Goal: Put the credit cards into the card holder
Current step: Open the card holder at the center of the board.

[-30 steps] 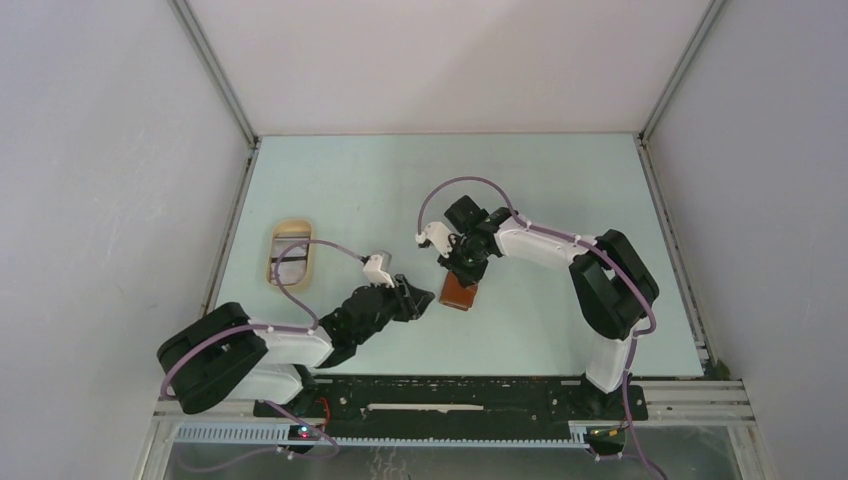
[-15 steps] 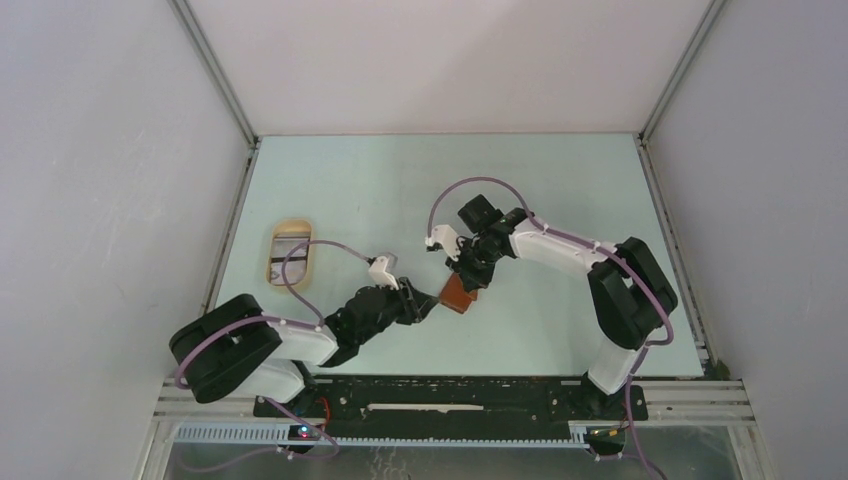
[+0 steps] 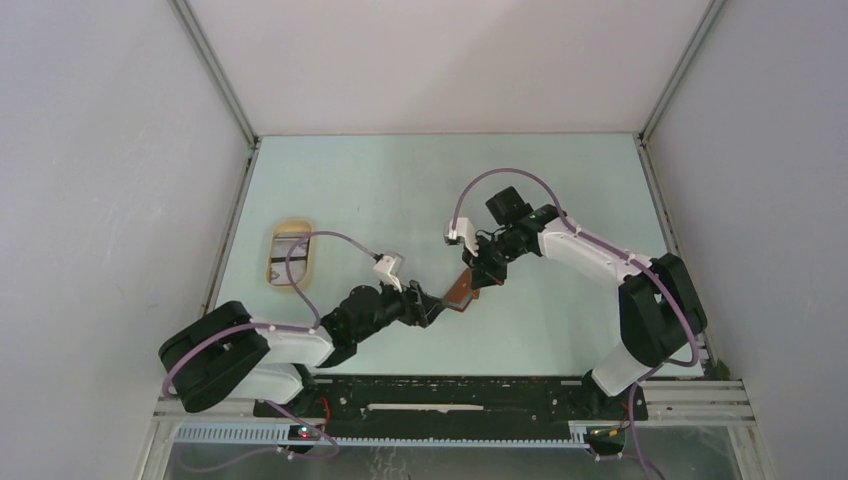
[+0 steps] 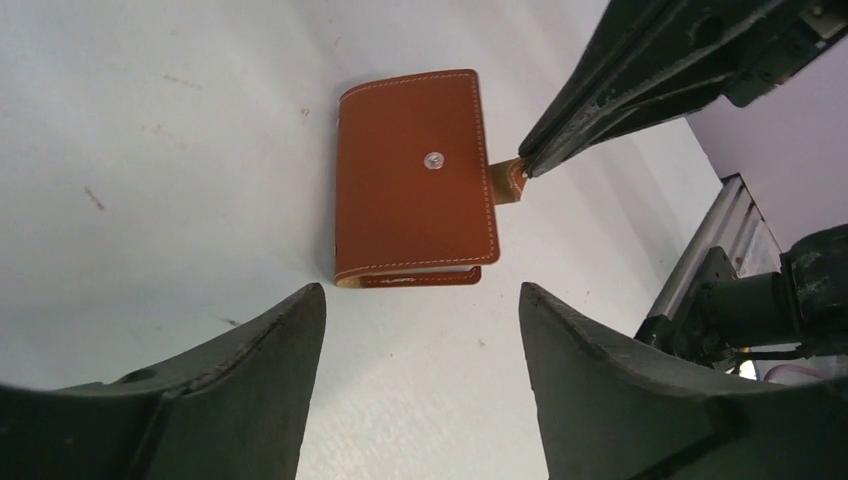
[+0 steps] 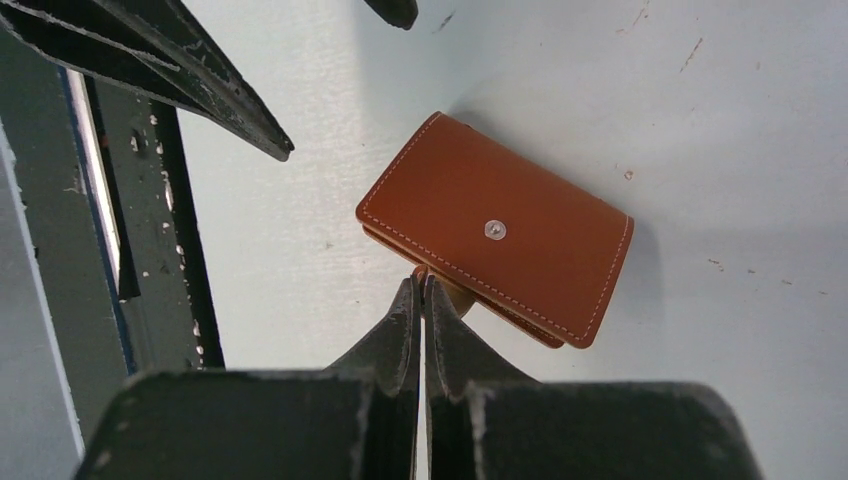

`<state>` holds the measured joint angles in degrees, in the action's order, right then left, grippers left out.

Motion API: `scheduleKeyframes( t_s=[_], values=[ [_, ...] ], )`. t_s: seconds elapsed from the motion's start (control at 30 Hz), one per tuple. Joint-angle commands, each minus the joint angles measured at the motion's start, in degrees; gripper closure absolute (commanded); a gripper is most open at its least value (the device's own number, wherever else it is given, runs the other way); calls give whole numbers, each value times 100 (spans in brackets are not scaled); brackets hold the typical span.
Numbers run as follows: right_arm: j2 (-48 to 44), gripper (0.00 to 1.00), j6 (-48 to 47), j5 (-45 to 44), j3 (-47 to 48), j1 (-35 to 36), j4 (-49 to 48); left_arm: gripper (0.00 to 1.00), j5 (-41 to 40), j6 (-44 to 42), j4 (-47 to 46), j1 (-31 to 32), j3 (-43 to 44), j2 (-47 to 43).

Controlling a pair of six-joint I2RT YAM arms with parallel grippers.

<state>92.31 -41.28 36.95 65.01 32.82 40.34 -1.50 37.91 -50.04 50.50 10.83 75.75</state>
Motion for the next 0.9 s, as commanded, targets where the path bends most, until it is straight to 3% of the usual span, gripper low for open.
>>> scheduleKeyframes(
  t_s=[0.0,0.3,0.63,0.7,0.87],
  values=[
    [-215,100,-188,532,6,-47,62,22,271,-886,8,-5,194,-345],
    [-130,100,-88,549,17,-79,22,12,543,-1888,659,131,757,-297],
    [-119,100,-65,637,13,-160,27,11,172,-2203,1174,373,1566,647],
    [-120,100,-72,654,14,-170,38,14,-76,-2206,1289,373,1696,796],
    [-121,100,-82,653,11,-179,48,36,-300,-2163,1427,373,1826,933]
  ],
)
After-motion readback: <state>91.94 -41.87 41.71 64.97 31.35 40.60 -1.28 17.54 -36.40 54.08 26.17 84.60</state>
